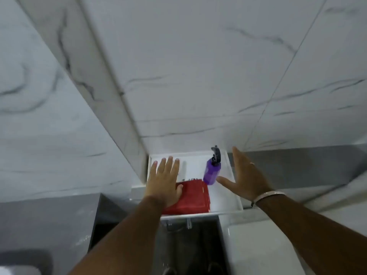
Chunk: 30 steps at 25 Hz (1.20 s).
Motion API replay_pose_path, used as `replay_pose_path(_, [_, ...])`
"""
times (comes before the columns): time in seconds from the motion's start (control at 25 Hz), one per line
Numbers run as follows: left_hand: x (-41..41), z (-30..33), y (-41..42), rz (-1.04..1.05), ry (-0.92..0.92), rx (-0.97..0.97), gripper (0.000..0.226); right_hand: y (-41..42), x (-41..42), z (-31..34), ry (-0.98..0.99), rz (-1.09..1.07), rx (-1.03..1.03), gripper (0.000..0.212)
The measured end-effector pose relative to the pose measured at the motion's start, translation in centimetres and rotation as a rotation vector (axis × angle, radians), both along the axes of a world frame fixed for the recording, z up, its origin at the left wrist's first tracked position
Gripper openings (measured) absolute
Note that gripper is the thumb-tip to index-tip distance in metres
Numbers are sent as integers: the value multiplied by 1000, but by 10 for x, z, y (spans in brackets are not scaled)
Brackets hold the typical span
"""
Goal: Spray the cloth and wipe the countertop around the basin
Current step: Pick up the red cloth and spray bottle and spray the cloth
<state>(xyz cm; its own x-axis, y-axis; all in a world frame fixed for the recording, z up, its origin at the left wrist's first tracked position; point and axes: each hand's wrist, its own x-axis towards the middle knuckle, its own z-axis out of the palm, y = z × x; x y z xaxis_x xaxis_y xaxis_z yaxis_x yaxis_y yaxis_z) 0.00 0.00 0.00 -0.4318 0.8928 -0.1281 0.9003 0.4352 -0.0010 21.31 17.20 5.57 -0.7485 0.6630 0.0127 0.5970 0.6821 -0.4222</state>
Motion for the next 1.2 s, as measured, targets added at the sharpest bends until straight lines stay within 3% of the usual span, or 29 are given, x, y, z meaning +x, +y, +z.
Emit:
replay_pose_path(0.08, [-5,-23,8,-21,-106,-92,56,0,-15,-24,48,-36,-278,108])
replay_pose_path(0.16, [-9,-40,14,-22,-169,-88,39,-2,-30,-44,168,-38,-384,103])
replay_pose_path(0.32, [-2,-58,35,-114,-223,-36,47,4,-53,-60,406,-114,-438,94])
replay_pose_path(0.44, [-5,-60,49,-59,-241,-120,46,4,-63,-61,399,-120,-434,84])
replay_pose_path(0.56, [-17,-53,49,43,-543,-210,31,2,-65,-55,407,-126,-410,76])
replay_pose_path(0.72, [-41,-30,29,302,-1020,97,22,-7,-61,-31,482,-139,-401,74])
replay_pose_path(0.88, [-53,-3,22,722,-1626,369,24,-20,-65,-6,633,-170,-509,51])
replay_pose_path(1.04, [-55,5,32,850,-1881,525,28,-31,-75,11,616,-57,-629,40])
replay_pose_path(1.12, [-52,8,39,893,-1928,604,30,-31,-82,17,596,-13,-658,40])
replay_pose_path(1.2, [-50,9,46,920,-1934,668,37,-28,-89,16,532,-8,-670,27])
